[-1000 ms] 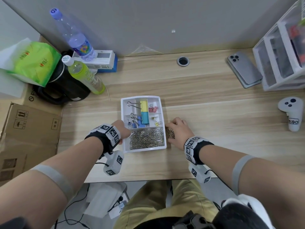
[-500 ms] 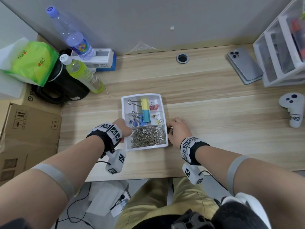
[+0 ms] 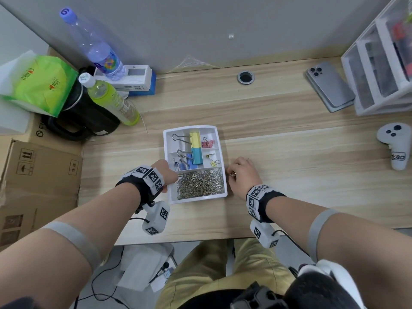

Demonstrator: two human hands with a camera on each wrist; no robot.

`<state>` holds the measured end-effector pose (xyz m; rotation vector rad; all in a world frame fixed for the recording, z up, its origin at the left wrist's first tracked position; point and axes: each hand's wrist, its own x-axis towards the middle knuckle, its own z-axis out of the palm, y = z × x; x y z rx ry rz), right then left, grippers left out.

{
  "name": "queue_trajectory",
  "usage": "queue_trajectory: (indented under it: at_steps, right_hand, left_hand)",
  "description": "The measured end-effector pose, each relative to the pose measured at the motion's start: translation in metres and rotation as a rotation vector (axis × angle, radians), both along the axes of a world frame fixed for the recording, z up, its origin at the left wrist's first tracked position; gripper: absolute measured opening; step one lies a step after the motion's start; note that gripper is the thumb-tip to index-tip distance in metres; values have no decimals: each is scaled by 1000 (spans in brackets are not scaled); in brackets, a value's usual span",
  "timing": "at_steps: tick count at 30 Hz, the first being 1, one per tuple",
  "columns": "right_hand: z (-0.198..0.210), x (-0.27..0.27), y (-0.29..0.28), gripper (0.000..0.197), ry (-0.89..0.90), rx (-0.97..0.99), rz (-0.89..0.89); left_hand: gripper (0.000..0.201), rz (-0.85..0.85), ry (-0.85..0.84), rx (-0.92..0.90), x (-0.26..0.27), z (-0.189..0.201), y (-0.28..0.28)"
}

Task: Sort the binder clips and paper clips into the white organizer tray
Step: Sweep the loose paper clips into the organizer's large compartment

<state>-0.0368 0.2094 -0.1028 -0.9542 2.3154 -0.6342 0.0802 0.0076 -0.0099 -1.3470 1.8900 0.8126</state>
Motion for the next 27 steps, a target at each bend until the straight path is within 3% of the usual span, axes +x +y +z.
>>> queue_trajectory:
  at_steps: [19, 27]
  right_hand:
    - [16, -14, -10, 20, -93, 49, -48]
    - [43, -8, -20, 14, -212, -59, -51]
  left_hand:
    - [32, 1, -2, 7, 0, 2, 0]
    - [28, -4, 1, 26, -1, 5, -1]
